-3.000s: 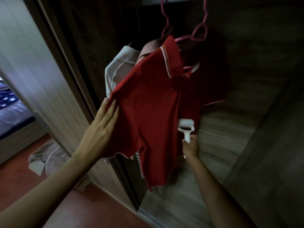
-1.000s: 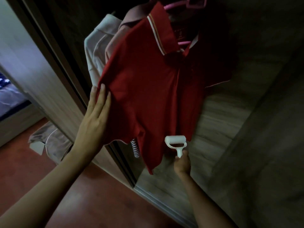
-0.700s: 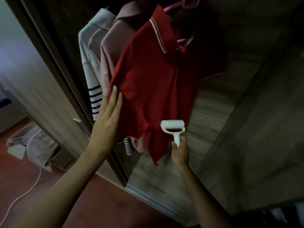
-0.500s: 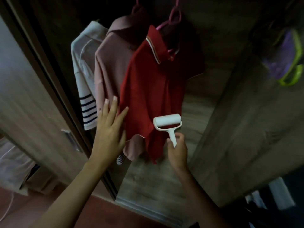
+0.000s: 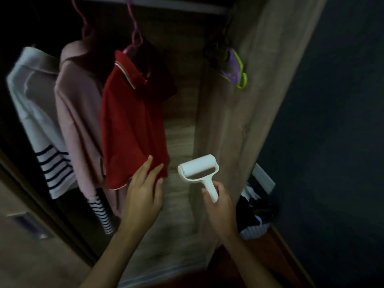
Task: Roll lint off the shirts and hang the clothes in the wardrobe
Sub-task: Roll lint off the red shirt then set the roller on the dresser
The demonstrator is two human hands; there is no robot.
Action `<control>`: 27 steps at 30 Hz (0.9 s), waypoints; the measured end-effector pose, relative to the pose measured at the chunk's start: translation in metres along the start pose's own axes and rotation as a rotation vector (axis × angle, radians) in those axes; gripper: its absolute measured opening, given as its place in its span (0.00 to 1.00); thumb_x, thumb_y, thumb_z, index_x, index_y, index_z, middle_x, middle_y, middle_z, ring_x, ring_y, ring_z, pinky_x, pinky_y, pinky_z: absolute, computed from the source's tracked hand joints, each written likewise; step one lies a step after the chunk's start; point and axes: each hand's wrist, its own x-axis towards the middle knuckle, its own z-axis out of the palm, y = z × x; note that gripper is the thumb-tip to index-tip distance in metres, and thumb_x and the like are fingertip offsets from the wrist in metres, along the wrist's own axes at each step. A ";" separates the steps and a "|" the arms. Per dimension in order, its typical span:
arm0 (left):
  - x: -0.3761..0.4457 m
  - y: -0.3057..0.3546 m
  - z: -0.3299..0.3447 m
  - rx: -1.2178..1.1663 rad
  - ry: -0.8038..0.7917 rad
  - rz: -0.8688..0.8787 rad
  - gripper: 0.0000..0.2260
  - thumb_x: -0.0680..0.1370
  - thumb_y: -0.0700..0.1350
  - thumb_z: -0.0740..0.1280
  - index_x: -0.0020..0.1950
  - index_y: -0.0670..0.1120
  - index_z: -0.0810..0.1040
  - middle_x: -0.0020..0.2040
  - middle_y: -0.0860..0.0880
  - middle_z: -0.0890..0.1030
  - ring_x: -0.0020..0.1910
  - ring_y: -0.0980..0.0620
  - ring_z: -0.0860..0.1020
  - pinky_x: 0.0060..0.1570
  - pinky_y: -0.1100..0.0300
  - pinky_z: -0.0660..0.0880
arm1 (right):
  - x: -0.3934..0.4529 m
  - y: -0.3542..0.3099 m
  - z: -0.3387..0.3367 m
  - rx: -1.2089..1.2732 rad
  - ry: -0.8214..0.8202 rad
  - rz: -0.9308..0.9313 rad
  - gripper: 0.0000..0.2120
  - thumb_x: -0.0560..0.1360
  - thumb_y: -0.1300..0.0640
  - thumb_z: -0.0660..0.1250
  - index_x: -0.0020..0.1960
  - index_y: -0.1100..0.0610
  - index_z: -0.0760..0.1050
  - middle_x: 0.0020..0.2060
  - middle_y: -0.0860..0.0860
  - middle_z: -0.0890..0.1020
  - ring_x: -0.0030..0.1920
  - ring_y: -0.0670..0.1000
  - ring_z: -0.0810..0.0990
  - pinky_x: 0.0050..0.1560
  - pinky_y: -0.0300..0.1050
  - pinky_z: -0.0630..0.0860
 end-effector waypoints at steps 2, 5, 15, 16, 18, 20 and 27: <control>-0.007 0.013 0.009 -0.029 -0.047 0.041 0.19 0.78 0.48 0.56 0.66 0.44 0.75 0.72 0.44 0.68 0.68 0.45 0.70 0.68 0.56 0.64 | -0.018 0.005 -0.023 -0.048 0.072 0.019 0.10 0.76 0.52 0.68 0.57 0.50 0.75 0.45 0.44 0.81 0.45 0.43 0.79 0.44 0.39 0.75; -0.016 0.039 0.024 -0.084 -0.104 0.101 0.18 0.77 0.46 0.58 0.66 0.44 0.75 0.72 0.43 0.69 0.66 0.45 0.70 0.67 0.59 0.62 | -0.044 0.015 -0.059 -0.099 0.159 0.053 0.11 0.75 0.53 0.68 0.58 0.52 0.76 0.47 0.45 0.82 0.47 0.45 0.80 0.46 0.40 0.75; -0.074 0.196 0.111 -0.329 -0.365 0.279 0.25 0.77 0.48 0.58 0.74 0.44 0.65 0.75 0.44 0.63 0.73 0.44 0.64 0.70 0.52 0.60 | -0.140 0.075 -0.228 -0.202 0.447 0.217 0.11 0.73 0.58 0.69 0.55 0.50 0.77 0.46 0.44 0.81 0.43 0.40 0.78 0.41 0.24 0.68; -0.084 0.215 0.122 -0.343 -0.388 0.305 0.25 0.77 0.48 0.58 0.74 0.45 0.64 0.75 0.45 0.63 0.74 0.46 0.63 0.71 0.51 0.60 | -0.153 0.085 -0.248 -0.224 0.472 0.240 0.12 0.73 0.59 0.69 0.56 0.50 0.77 0.46 0.44 0.81 0.44 0.41 0.78 0.42 0.26 0.68; -0.110 0.255 0.142 -0.384 -0.441 0.331 0.26 0.77 0.50 0.57 0.75 0.46 0.63 0.76 0.47 0.62 0.74 0.48 0.61 0.72 0.53 0.59 | -0.180 0.107 -0.289 -0.243 0.514 0.303 0.14 0.73 0.60 0.69 0.57 0.51 0.76 0.47 0.45 0.81 0.45 0.44 0.78 0.42 0.32 0.70; -0.140 0.295 0.161 -0.428 -0.505 0.306 0.26 0.77 0.50 0.57 0.75 0.46 0.62 0.76 0.47 0.62 0.74 0.48 0.62 0.71 0.55 0.59 | -0.209 0.130 -0.327 -0.252 0.538 0.357 0.13 0.73 0.60 0.68 0.56 0.50 0.75 0.45 0.45 0.81 0.44 0.44 0.78 0.38 0.32 0.69; -0.258 0.406 0.229 -0.466 -0.660 0.312 0.25 0.78 0.44 0.61 0.75 0.46 0.61 0.76 0.45 0.62 0.73 0.46 0.63 0.71 0.53 0.60 | -0.301 0.216 -0.430 -0.317 0.534 0.545 0.11 0.71 0.61 0.68 0.51 0.50 0.75 0.42 0.46 0.81 0.41 0.47 0.78 0.36 0.34 0.68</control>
